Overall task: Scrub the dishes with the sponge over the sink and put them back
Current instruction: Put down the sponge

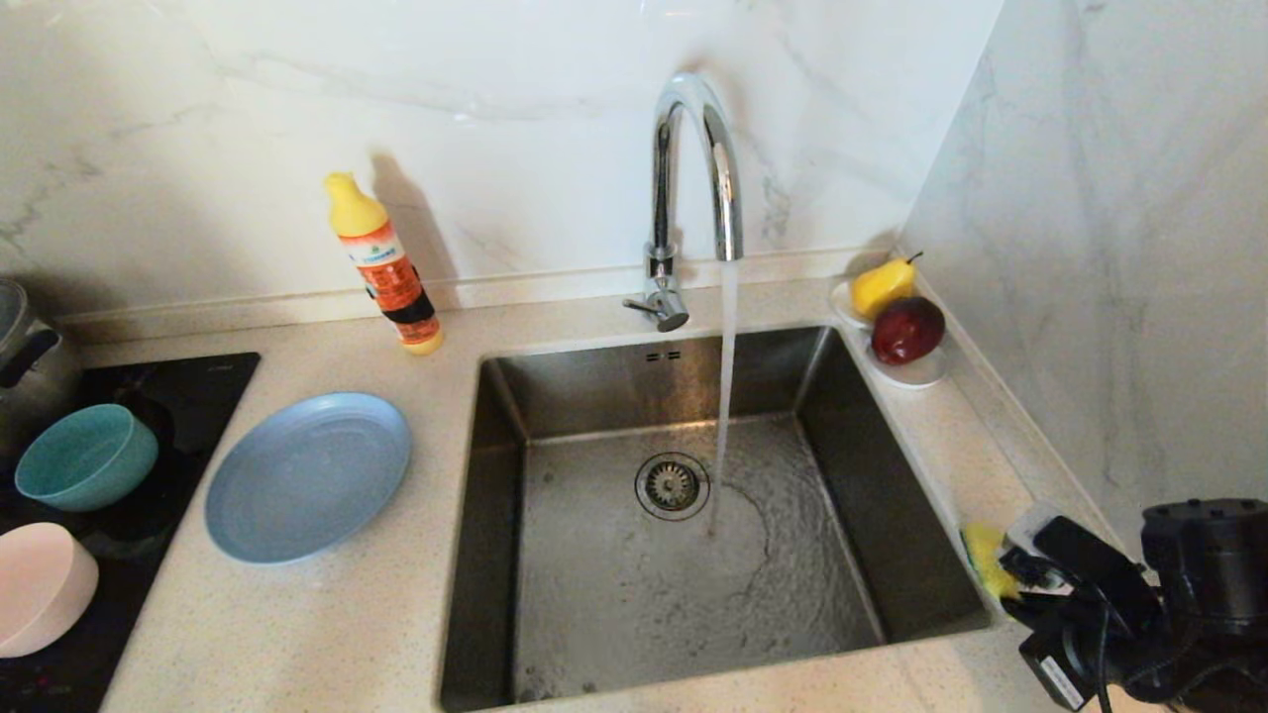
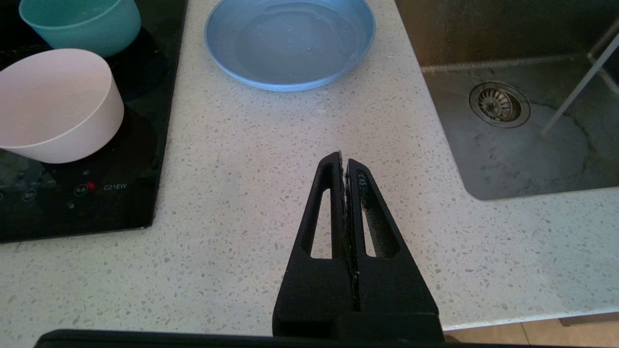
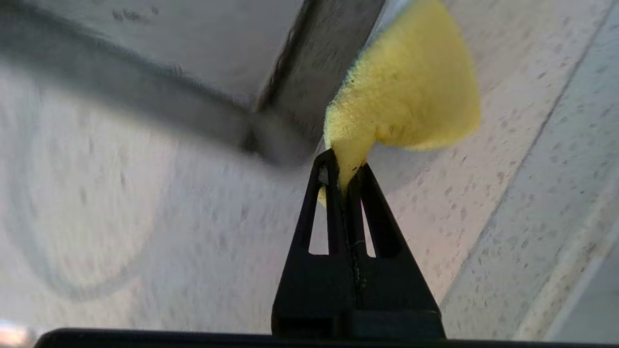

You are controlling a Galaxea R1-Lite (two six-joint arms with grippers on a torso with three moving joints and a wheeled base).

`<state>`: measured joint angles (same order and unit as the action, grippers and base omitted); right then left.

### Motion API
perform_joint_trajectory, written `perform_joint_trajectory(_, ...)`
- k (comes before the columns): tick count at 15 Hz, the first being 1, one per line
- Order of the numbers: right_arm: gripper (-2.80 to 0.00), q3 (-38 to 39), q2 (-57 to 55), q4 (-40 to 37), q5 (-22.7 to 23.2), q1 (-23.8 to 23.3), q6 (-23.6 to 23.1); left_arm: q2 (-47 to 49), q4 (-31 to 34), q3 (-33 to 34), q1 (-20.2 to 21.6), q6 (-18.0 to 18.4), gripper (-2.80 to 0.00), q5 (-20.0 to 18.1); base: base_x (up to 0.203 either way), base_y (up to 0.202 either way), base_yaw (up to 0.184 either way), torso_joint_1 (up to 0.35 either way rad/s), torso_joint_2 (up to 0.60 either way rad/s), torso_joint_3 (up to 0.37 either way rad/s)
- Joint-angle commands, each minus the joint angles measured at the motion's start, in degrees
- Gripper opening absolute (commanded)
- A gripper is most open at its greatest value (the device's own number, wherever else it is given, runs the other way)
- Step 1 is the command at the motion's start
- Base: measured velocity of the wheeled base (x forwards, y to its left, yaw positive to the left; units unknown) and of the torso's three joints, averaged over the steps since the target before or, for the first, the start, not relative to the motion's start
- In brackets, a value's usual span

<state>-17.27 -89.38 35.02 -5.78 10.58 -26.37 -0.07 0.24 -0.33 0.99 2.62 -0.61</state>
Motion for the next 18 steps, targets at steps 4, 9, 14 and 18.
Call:
perform_joint_trajectory(4, -2.80, 2.7, -0.3, 3.4, -0.1, -0.9, -4.0, 0.2, 0.0, 0.0, 0.1, 0.0, -2.80, 0.0, 0.000, 0.000, 0.000, 0.000, 0.00, 0.000)
perform_joint_trajectory(9, -2.80, 2.5, -0.1, 3.5, -0.6, -3.2, -5.9, 0.2, 0.0, 0.0, 0.1, 0.0, -2.80, 0.0, 0.000, 0.000, 0.000, 0.000, 0.00, 0.000)
perform_joint_trajectory(14, -2.80, 2.4, -0.7, 3.4, -0.5, -3.9, -5.8, 0.2, 0.0, 0.0, 0.0, 0.0, -2.80, 0.0, 0.000, 0.000, 0.000, 0.000, 0.00, 0.000)
perform_joint_trajectory(18, -2.80, 2.6, -1.0, 3.5, -0.5, -3.9, -5.4, 0.2, 0.0, 0.1, 0.0, 0.0, -2.80, 0.0, 0.000, 0.000, 0.000, 0.000, 0.00, 0.000)
